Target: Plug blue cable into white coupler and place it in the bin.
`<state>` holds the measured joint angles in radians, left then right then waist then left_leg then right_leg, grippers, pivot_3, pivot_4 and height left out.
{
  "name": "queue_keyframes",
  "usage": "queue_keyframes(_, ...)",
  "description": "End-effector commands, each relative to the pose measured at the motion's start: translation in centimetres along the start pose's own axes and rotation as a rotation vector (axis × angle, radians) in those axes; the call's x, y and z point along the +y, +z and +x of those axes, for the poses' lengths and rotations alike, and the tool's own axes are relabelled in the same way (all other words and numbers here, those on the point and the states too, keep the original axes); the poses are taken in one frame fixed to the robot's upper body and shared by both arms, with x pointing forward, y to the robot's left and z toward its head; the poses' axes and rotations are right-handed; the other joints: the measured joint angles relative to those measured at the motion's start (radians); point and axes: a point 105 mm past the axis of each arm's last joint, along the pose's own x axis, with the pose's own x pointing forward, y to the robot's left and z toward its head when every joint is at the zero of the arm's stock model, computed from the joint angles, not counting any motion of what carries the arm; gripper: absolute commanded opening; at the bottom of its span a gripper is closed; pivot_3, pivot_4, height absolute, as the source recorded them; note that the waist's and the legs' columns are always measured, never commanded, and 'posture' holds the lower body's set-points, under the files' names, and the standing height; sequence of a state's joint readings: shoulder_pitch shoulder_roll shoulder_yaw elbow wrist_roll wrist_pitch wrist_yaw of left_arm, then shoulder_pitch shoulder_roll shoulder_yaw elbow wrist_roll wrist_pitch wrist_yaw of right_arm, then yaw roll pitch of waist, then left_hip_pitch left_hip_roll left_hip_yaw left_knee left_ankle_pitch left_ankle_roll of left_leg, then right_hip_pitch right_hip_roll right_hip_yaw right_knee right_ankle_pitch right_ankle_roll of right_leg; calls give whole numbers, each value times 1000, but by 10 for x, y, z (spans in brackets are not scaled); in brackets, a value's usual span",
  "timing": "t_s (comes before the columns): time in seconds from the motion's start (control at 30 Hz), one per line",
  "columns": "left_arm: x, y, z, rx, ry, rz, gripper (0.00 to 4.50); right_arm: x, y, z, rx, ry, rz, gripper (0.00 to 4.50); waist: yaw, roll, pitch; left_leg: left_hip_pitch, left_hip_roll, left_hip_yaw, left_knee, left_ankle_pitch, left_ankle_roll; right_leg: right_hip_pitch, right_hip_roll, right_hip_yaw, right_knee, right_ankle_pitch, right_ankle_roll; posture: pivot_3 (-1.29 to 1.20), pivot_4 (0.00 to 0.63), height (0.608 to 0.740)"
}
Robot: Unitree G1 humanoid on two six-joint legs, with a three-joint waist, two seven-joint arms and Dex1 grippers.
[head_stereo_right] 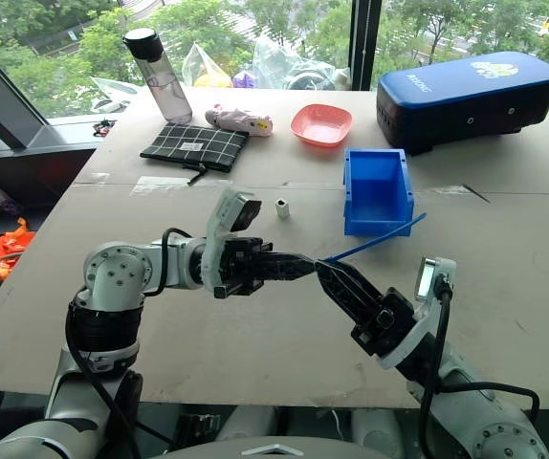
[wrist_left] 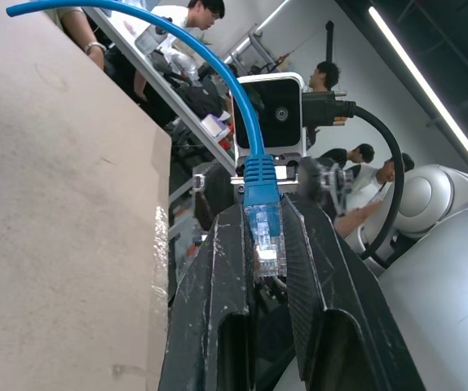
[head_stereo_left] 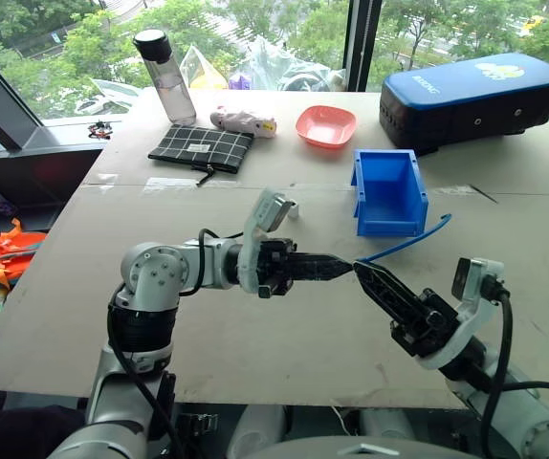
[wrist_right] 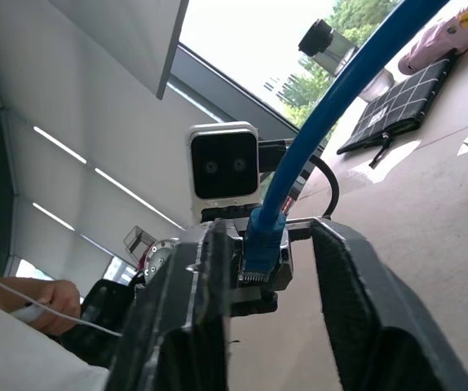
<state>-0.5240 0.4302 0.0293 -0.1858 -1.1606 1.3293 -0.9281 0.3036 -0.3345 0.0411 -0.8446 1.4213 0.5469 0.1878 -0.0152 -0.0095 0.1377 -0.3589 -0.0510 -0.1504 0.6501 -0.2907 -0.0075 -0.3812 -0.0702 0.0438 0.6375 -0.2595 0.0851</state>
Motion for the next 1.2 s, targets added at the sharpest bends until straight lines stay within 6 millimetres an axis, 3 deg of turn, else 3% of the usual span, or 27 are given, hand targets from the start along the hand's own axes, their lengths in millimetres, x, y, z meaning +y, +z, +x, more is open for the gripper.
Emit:
queue_keyframes(0.03, -10, -2, 7, 12, -56, 29, 0, 6, -1, 3, -9, 33, 6, 48, 0, 0, 0, 0, 0, 0, 0, 0, 0, 0, 0, 0, 0, 0, 0, 0, 150, 736)
queue_keyframes(0.4, -2, -3, 3, 6, 19, 61, 0, 12, -4, 4, -6, 50, 5, 48, 0, 0, 0, 0, 0, 0, 0, 0, 0, 0, 0, 0, 0, 0, 0, 0, 150, 736)
queue_keyframes(0.43, 0, -1, 1, -3, 34, 63, 1006, 11, -4, 4, -8, 50, 4, 0, 0, 0, 0, 0, 0, 0, 0, 0, 0, 0, 0, 0, 0, 0, 0, 0, 150, 736)
queue_keyframes(0.6, 10, 8, -22, -29, 195, 146, 3306, 7, 1, 2, -39, 36, -11, 0, -2, 0, 0, 0, 0, 0, -1, 0, 0, 0, 0, 0, 0, 0, 0, 0, 150, 736)
queue_keyframes(0.67, 25, 13, -42, -35, 368, 252, 4244, 2, 6, 0, -62, 21, -31, 0, -1, 0, 0, 0, 0, 1, -1, 0, 0, -1, 0, 1, 0, 0, 0, 0, 150, 736)
queue_keyframes(0.7, 39, 15, -56, -31, 501, 345, 4382, -1, 9, -1, -75, 14, -44, 0, -3, 0, 0, 0, 0, 1, -1, 0, 0, -1, 0, 1, 0, 0, 0, 0, 150, 736)
queue_keyframes(0.93, 99, 28, -109, -39, 1027, 701, 4382, -8, 16, 3, -98, 22, -78, 0, 18, 0, 0, 0, 1, 2, -3, 0, 0, -1, 0, 2, -4, 0, 0, 0, 150, 736)
queue_keyframes(1.2, 145, 29, -98, -43, 1072, 761, 4382, -10, 17, 8, -89, 22, -107, 0, 27, -1, -1, -3, -1, 2, -2, 1, -3, -4, -1, 2, -5, 1, 0, 0, 150, 736)
